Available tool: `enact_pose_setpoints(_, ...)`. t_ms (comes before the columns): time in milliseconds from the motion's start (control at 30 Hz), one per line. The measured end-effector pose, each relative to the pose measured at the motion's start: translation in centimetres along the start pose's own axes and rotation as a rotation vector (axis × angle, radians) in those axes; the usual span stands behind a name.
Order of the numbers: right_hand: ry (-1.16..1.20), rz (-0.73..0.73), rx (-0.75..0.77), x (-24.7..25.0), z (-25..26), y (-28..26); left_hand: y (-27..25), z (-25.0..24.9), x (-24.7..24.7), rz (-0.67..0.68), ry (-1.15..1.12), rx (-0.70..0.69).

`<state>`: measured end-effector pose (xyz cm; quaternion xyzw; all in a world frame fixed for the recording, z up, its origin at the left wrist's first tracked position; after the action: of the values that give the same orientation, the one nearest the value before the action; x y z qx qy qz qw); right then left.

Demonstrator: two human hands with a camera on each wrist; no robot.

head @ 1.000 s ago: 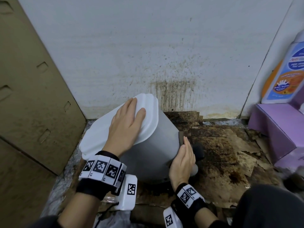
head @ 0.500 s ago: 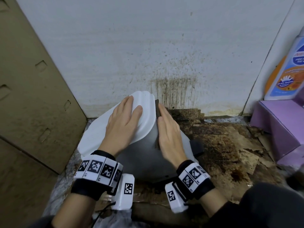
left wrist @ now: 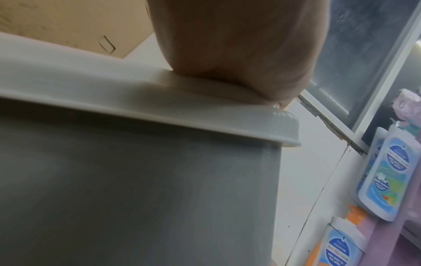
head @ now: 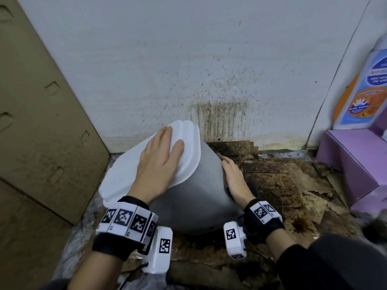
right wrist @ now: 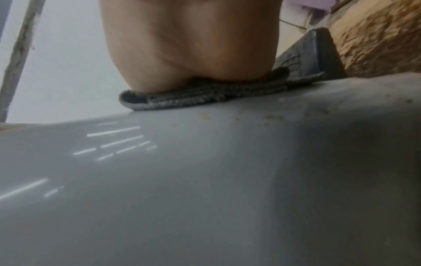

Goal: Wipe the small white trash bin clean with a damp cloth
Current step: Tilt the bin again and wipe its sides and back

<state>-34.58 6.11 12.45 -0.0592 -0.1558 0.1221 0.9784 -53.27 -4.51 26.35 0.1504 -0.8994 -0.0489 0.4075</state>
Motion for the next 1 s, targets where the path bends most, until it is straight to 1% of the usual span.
enact_pose_setpoints(133, 0.045, -0.044, 0.026, -0.2, 0.4, 0.1, 0.2, 0.1, 0.1, -0.008, 0.007, 0.013)
enact_pose_setpoints(200, 0.045, -0.090, 0.052, -0.4, 1.5, -0.4, 0.1, 0.3, 0.3, -0.014, 0.003, 0.018)
enact_pose_setpoints(267, 0.074, -0.141, 0.111, -0.7, 3.4, -1.3, 0.1, 0.4, 0.3, -0.010, 0.002, 0.012)
enact_pose_setpoints(333, 0.154, -0.163, 0.193, -1.3, 6.0, -2.7, 0.1, 0.4, 0.2, -0.007, 0.007, 0.006)
enact_pose_setpoints(400, 0.274, -0.143, 0.260, -2.0, 8.6, -4.2, 0.2, 0.4, 0.1, -0.009, 0.019, 0.003)
enact_pose_setpoints(500, 0.508, -0.091, 0.299, -2.4, 11.7, -5.8, 0.3, 0.1, -0.2, -0.007, 0.045, -0.006)
enact_pose_setpoints(567, 0.566, -0.078, 0.297, -2.3, 12.9, -6.2, 0.1, -0.4, -0.6, -0.003, 0.068, -0.014)
enact_pose_setpoints(633, 0.519, -0.065, 0.305, -2.0, 13.4, -6.4, 0.0, -0.8, -1.1, 0.011, 0.093, -0.020)
enact_pose_setpoints(700, 0.388, -0.043, 0.341, -1.7, 13.8, -6.5, 0.2, -1.0, -1.7, 0.021, 0.110, -0.041)
enact_pose_setpoints(767, 0.230, -0.032, 0.360, -1.4, 14.0, -6.3, 0.7, -1.2, -2.2, -0.019, 0.101, -0.065)
enact_pose_setpoints(833, 0.142, -0.027, 0.362, -0.8, 14.0, -6.2, 0.9, -1.6, -2.4, -0.046, 0.082, -0.060)
enact_pose_setpoints(900, 0.098, -0.020, 0.372, -0.1, 13.6, -6.2, 0.7, -2.3, -3.0, 0.004, 0.108, -0.086)
enact_pose_setpoints(933, 0.074, -0.025, 0.382, 0.3, 13.2, -6.1, 0.5, -2.6, -3.5, 0.037, 0.117, -0.120)
enact_pose_setpoints(967, 0.052, -0.032, 0.392, 0.6, 12.9, -6.0, 0.2, -3.0, -3.7, 0.044, 0.083, -0.140)
enact_pose_setpoints(1000, 0.037, -0.039, 0.401, 1.0, 12.5, -5.8, -0.1, -3.3, -3.8, 0.020, -0.023, -0.136)
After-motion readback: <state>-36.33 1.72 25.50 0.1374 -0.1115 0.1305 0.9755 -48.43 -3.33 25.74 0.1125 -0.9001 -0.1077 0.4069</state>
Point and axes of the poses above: each hand's wrist, its own y-axis towards the middle knuckle, its own x-axis out of the back of the hand, z = x × y, the point moved 4 cm from there along y, towards the middle knuckle, and after that the axes turned 1 degree about -x, right-handed, at the moved point
